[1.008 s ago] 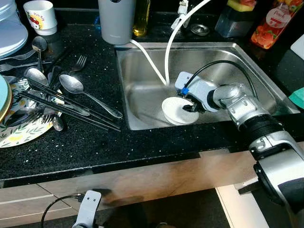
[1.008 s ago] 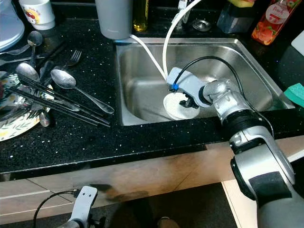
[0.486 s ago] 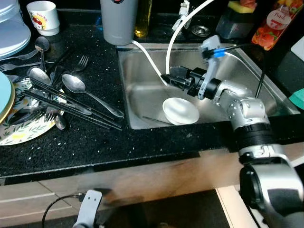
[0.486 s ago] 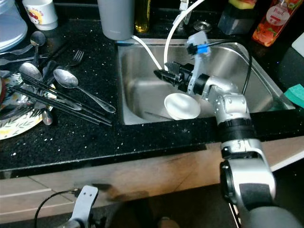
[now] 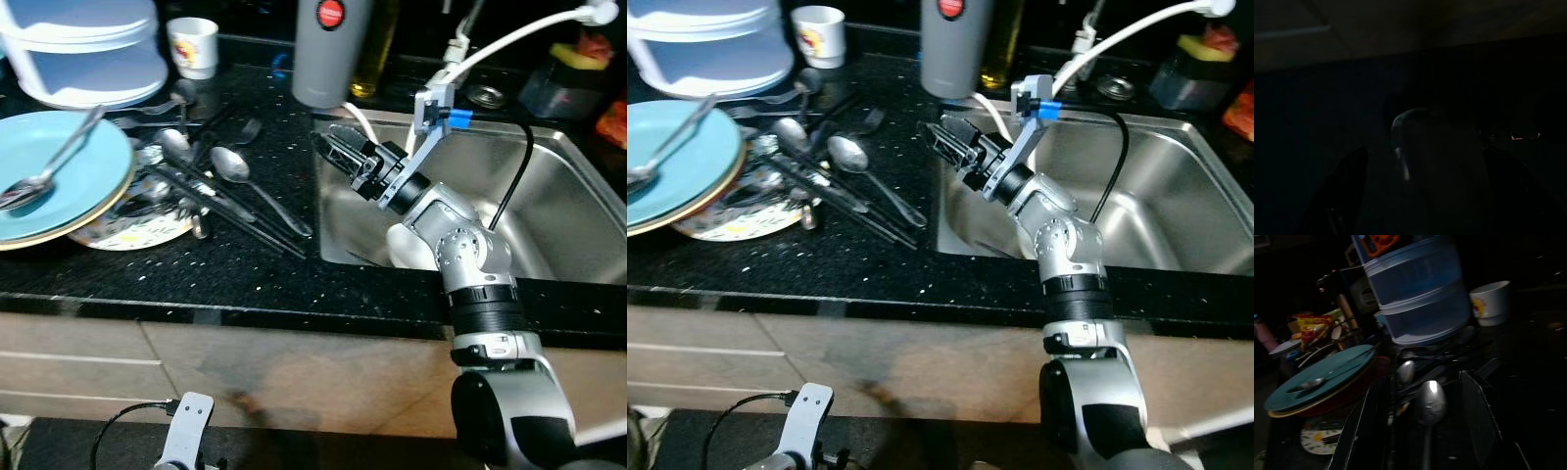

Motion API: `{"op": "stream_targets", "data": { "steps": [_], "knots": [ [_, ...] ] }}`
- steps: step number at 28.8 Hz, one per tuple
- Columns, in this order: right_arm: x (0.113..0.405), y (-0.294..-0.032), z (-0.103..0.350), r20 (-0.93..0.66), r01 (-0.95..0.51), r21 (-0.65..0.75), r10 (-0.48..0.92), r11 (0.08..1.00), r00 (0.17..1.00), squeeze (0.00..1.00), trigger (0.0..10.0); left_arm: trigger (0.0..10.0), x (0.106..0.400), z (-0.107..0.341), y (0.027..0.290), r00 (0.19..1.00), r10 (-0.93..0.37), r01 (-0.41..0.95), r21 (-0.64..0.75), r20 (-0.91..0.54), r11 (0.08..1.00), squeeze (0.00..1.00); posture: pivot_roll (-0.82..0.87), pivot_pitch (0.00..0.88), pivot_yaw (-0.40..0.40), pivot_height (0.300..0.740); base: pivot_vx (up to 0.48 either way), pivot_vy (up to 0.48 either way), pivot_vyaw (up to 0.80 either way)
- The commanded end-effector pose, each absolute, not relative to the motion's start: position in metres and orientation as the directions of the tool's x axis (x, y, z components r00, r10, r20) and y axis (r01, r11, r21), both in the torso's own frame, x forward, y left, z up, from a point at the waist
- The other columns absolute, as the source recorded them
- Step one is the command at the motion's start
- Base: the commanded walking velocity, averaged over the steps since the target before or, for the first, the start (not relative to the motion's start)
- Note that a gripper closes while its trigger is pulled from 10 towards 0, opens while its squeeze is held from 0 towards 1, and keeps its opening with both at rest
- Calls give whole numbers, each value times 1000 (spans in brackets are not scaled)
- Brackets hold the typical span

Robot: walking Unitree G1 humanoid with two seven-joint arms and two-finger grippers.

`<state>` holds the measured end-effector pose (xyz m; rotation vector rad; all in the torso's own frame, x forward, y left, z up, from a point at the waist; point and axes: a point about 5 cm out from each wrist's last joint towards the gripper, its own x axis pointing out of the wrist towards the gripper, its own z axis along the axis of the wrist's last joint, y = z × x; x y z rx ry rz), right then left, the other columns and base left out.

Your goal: Kitchen organization

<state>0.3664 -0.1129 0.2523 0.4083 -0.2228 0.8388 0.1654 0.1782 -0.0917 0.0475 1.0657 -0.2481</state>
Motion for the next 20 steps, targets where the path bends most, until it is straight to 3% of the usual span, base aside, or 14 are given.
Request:
{"op": "stream_targets", "data": {
  "steps": [1,10,20],
  "knots": [
    [364,-112,247,329,-744,275,667,609,668,0,10000,10000,151,-98,181,405,-170,211,-89,-898,973,0,109,65,-68,740,0,0,650],
    [359,-99,234,225,-723,182,688,666,690,0,10000,10000,153,-97,181,409,-170,213,-88,-896,973,0,105,64,-70,740,0,0,655],
    [360,-98,230,191,-685,177,658,706,728,0,10000,10000,155,-97,178,414,-170,213,-86,-894,973,0,100,64,-80,740,0,0,0]
  ]
}}
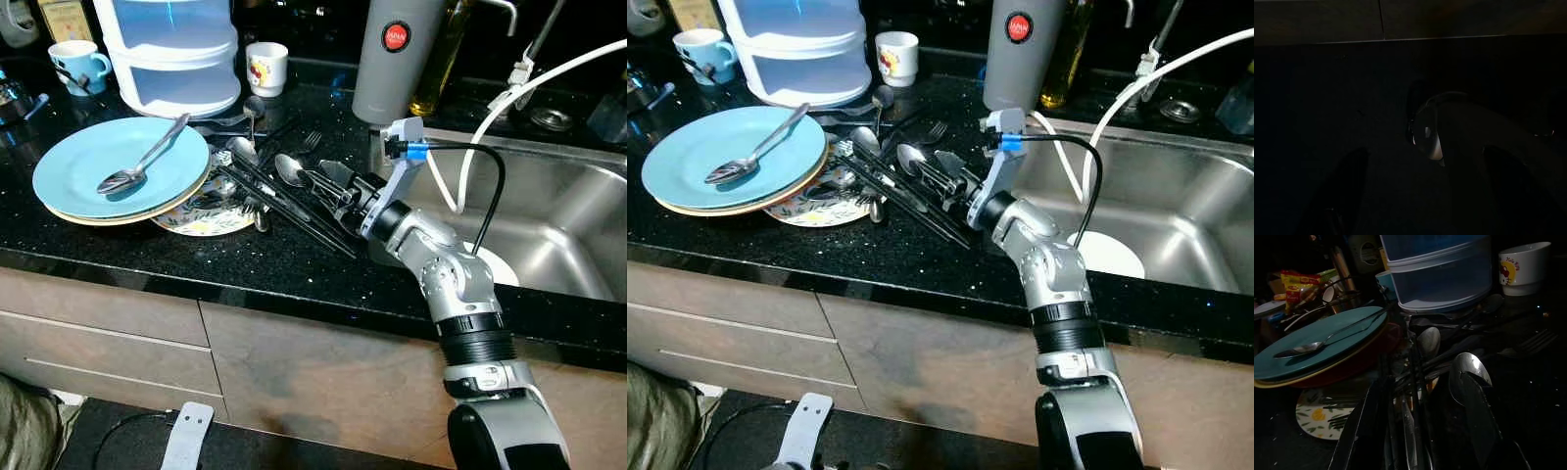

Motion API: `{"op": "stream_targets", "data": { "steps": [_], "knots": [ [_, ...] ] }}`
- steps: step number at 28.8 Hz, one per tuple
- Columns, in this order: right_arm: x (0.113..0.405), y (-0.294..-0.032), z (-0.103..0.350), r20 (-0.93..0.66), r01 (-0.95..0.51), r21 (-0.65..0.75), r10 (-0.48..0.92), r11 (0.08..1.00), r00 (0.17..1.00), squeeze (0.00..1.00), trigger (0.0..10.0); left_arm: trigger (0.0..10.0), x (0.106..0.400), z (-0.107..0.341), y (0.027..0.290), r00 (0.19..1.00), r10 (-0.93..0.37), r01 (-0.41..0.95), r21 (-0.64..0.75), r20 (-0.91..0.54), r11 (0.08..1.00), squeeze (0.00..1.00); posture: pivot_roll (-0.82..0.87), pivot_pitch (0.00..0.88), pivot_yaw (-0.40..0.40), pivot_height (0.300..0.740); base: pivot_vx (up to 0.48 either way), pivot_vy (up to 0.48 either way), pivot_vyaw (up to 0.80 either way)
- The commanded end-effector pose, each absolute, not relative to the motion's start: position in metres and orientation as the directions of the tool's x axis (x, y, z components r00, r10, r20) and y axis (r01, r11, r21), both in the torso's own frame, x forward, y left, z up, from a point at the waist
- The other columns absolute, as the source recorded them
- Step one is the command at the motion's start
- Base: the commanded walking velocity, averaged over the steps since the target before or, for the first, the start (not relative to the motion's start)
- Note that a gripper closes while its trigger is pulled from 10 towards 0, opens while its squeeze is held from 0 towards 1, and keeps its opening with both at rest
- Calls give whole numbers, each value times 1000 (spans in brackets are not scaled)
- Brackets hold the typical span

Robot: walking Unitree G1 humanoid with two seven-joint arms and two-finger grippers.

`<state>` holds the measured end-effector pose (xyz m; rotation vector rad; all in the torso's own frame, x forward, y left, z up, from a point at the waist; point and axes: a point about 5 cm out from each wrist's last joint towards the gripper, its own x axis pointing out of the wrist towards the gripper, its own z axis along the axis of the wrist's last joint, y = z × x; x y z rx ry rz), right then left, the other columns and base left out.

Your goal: Kitchen organization

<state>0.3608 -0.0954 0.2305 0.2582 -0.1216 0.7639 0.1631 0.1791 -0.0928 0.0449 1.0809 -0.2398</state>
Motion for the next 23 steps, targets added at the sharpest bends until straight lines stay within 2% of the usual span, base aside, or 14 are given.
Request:
{"op": "stream_targets", "data": {
  "steps": [1,5,10,12,23],
  "knots": [
    [360,-98,230,191,-685,177,658,706,728,0,10000,10000,155,-97,178,414,-170,213,-86,-894,973,0,100,64,-80,740,0,0,0],
    [365,-98,225,80,-656,11,653,755,753,0,10000,10000,155,-97,177,416,-170,210,-87,-893,974,0,102,69,-88,740,0,0,0],
    [366,-97,225,-22,-691,-97,693,716,721,0,10000,10000,155,-97,175,417,-173,210,-90,-892,973,0,104,72,-95,740,0,0,0],
    [370,-98,228,-50,-669,-150,671,728,740,0,10000,10000,154,-98,174,416,-172,209,-90,-893,974,0,105,73,-99,740,0,0,0],
    [379,-103,234,-118,-612,-147,600,777,791,0,10000,10000,146,-100,173,403,-172,202,-96,-899,975,0,109,85,-109,740,0,0,0]
  ]
}}
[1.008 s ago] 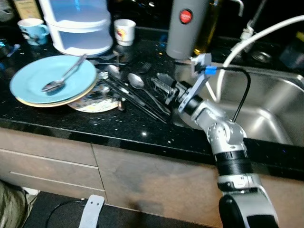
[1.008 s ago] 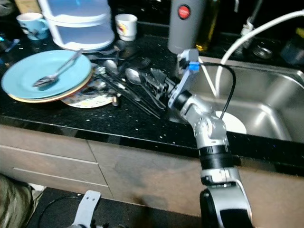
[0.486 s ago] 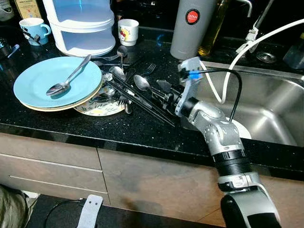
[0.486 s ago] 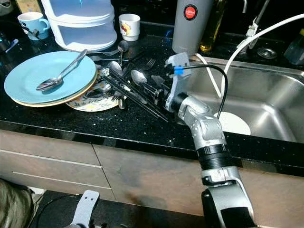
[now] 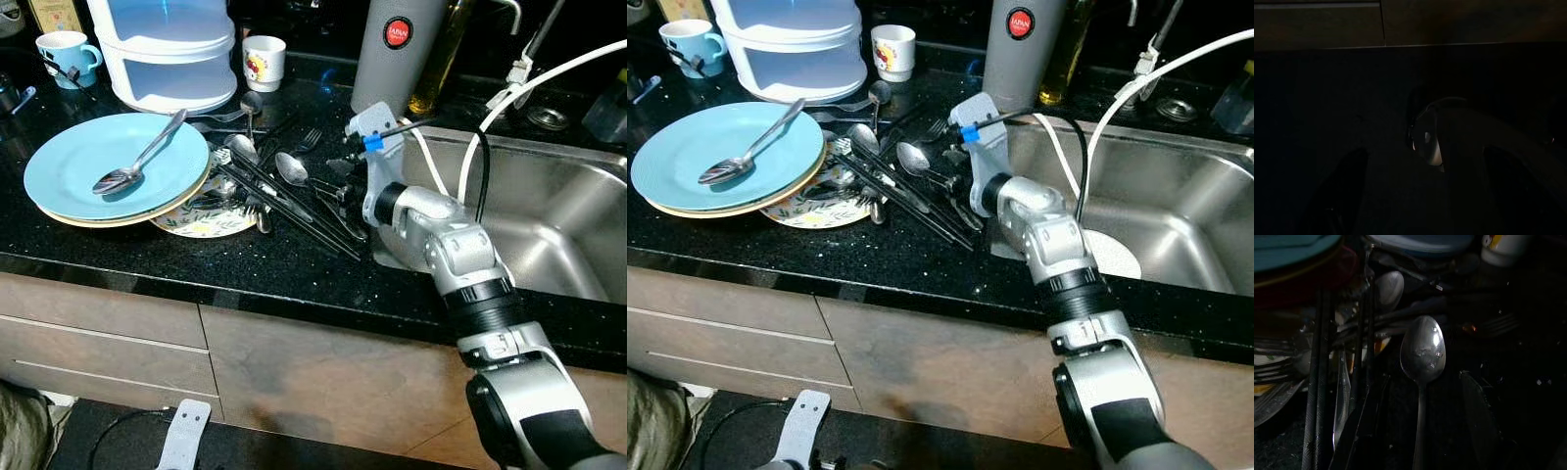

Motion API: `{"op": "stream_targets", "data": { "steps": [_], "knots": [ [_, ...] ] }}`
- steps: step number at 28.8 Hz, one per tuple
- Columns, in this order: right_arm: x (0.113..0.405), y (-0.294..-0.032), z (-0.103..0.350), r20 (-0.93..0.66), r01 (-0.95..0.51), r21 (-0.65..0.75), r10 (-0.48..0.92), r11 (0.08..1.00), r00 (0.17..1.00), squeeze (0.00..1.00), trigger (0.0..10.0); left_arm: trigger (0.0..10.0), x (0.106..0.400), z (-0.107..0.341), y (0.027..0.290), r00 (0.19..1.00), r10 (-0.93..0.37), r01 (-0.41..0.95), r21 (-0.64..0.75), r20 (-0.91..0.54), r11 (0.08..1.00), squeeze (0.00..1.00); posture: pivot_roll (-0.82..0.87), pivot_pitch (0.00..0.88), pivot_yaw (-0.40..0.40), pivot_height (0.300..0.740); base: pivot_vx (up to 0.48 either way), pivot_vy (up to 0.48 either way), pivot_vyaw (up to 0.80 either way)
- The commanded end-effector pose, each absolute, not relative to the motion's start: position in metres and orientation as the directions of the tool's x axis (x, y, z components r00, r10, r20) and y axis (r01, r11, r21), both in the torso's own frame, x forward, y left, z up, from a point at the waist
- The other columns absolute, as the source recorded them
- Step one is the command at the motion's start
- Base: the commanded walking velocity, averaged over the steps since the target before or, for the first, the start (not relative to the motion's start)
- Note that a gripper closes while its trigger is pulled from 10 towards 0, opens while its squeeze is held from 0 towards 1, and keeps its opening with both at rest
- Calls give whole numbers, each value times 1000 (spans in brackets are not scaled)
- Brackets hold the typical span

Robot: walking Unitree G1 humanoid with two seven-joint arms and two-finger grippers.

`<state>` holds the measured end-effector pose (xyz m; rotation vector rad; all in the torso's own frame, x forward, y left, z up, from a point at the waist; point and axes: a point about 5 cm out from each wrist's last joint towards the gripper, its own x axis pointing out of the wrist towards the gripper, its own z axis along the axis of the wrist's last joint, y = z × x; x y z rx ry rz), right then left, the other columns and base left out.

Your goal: Kitchen organization

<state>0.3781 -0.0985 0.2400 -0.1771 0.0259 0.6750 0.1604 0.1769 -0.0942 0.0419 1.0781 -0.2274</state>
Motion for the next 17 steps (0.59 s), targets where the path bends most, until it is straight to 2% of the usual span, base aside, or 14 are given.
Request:
{"op": "stream_targets", "data": {
  "steps": [1,11,17],
  "knots": [
    [379,-103,234,-118,-612,-147,600,777,791,0,10000,10000,146,-100,173,403,-172,202,-96,-899,975,0,109,85,-109,740,0,0,0],
    [382,-113,223,-227,-581,-86,552,810,803,0,10000,10000,143,-101,175,397,-172,204,-96,-902,974,0,103,95,-108,740,0,0,0],
    [380,-114,222,-242,-592,-67,562,803,791,0,10000,10000,142,-102,174,396,-172,203,-97,-902,974,0,102,97,-107,740,0,0,0]
  ]
}}
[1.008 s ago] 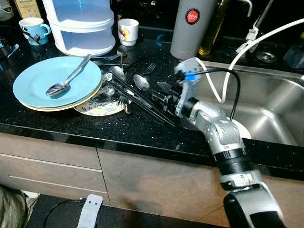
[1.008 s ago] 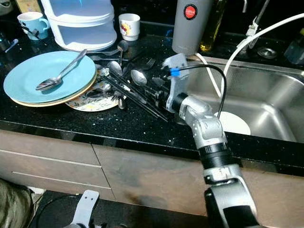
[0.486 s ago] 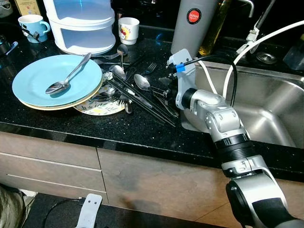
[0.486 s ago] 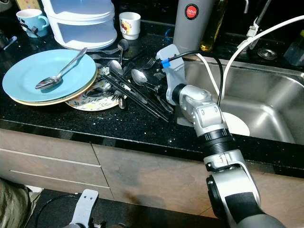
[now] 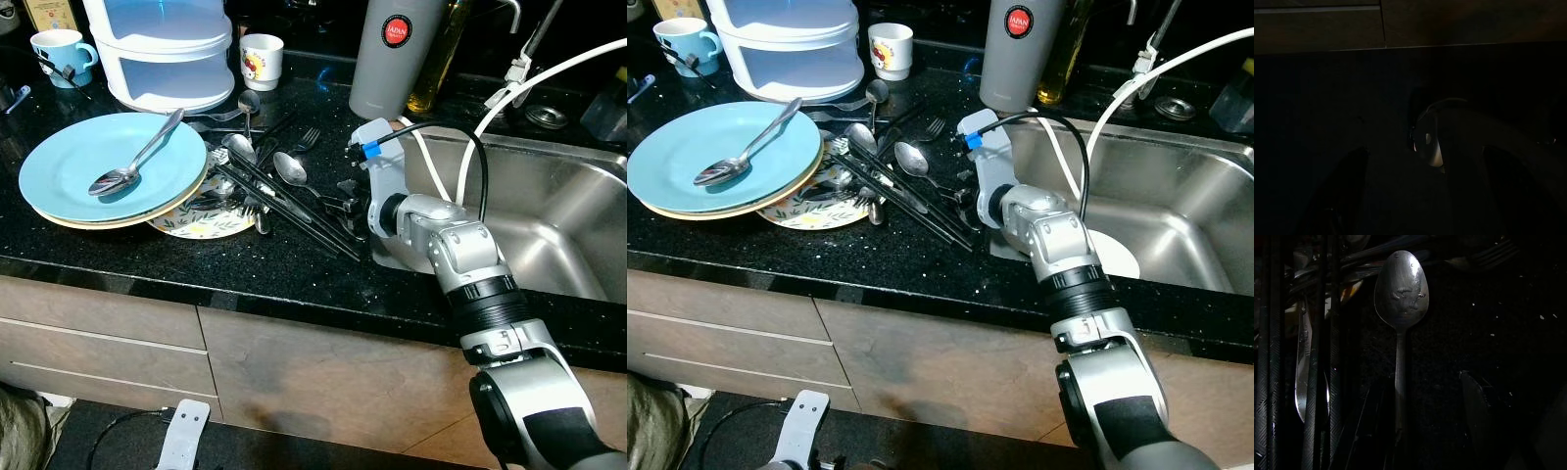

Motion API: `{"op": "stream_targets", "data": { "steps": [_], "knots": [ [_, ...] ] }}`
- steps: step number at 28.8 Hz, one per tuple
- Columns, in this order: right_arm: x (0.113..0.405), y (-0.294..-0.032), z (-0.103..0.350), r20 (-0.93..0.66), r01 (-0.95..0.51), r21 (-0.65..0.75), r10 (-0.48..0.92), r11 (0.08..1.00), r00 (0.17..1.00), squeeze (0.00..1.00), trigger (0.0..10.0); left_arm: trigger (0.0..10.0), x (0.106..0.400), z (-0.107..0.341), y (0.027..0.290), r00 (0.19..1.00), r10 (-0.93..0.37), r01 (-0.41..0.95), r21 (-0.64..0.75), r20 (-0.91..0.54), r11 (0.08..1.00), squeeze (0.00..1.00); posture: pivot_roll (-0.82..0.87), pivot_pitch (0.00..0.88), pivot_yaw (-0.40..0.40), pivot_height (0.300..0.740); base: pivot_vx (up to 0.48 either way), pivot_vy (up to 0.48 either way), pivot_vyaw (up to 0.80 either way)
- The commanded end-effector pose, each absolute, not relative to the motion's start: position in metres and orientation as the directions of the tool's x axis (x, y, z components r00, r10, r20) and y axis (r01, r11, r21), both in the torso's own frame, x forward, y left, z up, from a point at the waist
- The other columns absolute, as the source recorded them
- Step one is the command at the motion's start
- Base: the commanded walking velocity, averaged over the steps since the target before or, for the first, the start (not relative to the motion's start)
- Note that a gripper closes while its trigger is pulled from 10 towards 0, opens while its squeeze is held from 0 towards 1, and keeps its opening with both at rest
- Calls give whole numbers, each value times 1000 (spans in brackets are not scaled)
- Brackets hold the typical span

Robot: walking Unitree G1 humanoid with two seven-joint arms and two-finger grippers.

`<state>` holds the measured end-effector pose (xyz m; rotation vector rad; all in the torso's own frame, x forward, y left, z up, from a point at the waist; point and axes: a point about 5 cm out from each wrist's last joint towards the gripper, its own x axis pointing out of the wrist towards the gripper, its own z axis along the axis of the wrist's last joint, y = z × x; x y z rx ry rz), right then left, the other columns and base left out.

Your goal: Kitchen organization

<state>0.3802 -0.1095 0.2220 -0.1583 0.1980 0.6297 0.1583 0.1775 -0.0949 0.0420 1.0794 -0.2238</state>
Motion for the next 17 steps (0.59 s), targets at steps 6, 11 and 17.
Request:
{"op": "stream_targets", "data": {
  "steps": [6,11,17],
  "knots": [
    [380,-118,219,-299,-569,-138,514,811,804,0,10000,10000,142,-102,174,396,-170,208,-92,-902,974,0,99,96,-106,740,0,0,0],
    [378,-118,211,-394,-579,-166,485,798,781,0,7882,10000,143,-102,173,397,-170,215,-89,-902,973,0,97,96,-109,740,0,0,0],
    [376,-120,207,-438,-598,-165,485,785,757,0,0,10000,143,-101,172,399,-172,216,-90,-901,972,0,94,95,-114,740,0,0,0]
  ]
}}
